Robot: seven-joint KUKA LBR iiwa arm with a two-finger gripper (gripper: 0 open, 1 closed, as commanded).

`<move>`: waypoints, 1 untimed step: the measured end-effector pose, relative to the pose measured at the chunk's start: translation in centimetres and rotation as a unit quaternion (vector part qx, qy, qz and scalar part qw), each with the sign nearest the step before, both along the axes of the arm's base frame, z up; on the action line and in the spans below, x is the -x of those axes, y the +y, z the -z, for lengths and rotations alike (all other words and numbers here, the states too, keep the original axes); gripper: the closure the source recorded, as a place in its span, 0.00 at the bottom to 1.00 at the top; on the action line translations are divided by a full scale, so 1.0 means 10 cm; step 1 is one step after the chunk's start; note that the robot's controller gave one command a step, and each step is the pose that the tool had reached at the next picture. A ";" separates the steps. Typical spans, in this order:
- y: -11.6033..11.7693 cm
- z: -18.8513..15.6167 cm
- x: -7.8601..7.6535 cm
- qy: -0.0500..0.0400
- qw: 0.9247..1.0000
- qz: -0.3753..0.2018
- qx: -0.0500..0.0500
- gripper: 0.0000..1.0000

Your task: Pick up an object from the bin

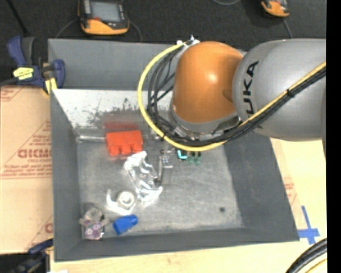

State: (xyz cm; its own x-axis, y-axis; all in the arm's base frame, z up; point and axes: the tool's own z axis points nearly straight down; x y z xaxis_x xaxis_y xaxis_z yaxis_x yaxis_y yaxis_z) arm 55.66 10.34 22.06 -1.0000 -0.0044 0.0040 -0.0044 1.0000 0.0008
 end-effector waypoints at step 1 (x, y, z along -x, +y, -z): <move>0.36 1.34 0.33 -0.012 0.998 0.061 -0.003 0.00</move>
Offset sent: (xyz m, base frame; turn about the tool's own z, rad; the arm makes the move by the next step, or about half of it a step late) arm -0.0386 0.0345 -0.1367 0.1247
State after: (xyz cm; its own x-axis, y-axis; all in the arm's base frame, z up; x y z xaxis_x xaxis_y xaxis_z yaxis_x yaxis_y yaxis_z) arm 52.31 13.95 8.65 -0.9928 0.1181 -0.0197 0.1180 0.9930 0.0082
